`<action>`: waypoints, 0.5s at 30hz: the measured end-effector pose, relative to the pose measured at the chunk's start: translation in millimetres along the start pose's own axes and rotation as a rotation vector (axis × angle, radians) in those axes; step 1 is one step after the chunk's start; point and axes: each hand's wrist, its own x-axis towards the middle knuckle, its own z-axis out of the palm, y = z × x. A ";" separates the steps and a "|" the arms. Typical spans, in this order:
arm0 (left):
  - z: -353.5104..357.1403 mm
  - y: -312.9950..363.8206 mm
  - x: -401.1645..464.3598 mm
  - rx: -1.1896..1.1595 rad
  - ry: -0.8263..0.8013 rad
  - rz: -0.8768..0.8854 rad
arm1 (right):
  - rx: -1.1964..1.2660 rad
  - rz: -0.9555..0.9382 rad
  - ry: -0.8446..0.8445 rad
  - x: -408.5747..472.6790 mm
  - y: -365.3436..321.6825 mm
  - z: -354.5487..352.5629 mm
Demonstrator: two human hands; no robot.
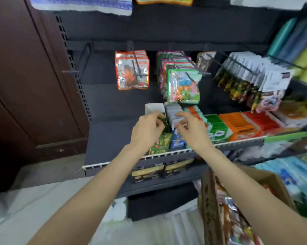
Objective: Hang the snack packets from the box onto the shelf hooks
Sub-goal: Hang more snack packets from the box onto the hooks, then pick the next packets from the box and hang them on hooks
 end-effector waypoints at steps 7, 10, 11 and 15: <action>124.0 59.7 -70.0 -0.067 -0.373 0.052 | -0.179 0.364 -0.207 -121.5 141.2 -28.6; 179.0 81.1 -93.2 -0.005 -0.516 0.061 | -0.227 0.443 -0.270 -161.6 202.0 -36.4; 198.2 85.6 -99.3 0.020 -0.554 0.063 | -0.222 0.436 -0.272 -172.5 220.5 -39.4; 263.7 100.3 -120.9 0.214 -0.725 0.121 | -0.185 0.463 -0.337 -205.3 281.1 -48.9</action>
